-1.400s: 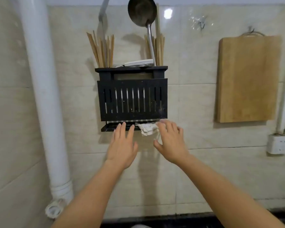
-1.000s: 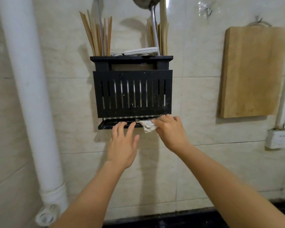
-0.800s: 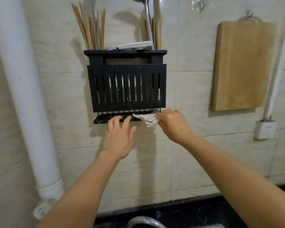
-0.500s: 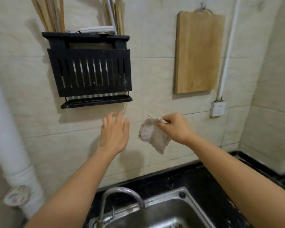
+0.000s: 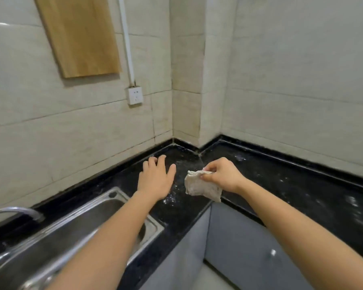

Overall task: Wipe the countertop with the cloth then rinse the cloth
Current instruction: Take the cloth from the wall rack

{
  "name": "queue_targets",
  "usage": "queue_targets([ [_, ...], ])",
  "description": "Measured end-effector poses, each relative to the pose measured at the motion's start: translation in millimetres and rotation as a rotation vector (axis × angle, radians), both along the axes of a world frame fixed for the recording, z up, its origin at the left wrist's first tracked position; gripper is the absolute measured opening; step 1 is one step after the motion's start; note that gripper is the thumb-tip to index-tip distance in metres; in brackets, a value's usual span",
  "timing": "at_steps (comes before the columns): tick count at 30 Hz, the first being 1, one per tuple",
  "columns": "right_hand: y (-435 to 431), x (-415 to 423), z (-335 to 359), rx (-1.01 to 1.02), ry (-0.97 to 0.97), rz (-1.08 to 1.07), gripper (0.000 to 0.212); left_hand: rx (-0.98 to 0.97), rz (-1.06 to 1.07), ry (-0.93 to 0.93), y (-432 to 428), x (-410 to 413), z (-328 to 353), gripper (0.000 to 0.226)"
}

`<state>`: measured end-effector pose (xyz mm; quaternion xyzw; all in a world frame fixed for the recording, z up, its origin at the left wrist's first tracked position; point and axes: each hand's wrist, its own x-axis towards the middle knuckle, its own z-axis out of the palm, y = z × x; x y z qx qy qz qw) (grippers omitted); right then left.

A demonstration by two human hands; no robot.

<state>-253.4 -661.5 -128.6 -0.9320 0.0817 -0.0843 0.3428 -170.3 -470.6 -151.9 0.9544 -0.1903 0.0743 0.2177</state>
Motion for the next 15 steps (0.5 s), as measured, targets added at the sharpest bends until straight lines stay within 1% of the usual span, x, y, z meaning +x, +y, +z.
queue_targets([
  [6, -134, -145, -34, 0.007, 0.039, -0.211, 0.014, 0.01, -0.242, 0.07, -153, -114, -29, 0.054],
  [10, -216, -238, -52, 0.027, 0.077, -0.406, 0.013, 0.084, -0.422, 0.097, -252, -184, -46, 0.053],
  [15, -305, -340, -70, 0.093, 0.055, -0.656, 0.012, 0.152, -0.642, 0.09, -371, -262, -58, 0.051],
])
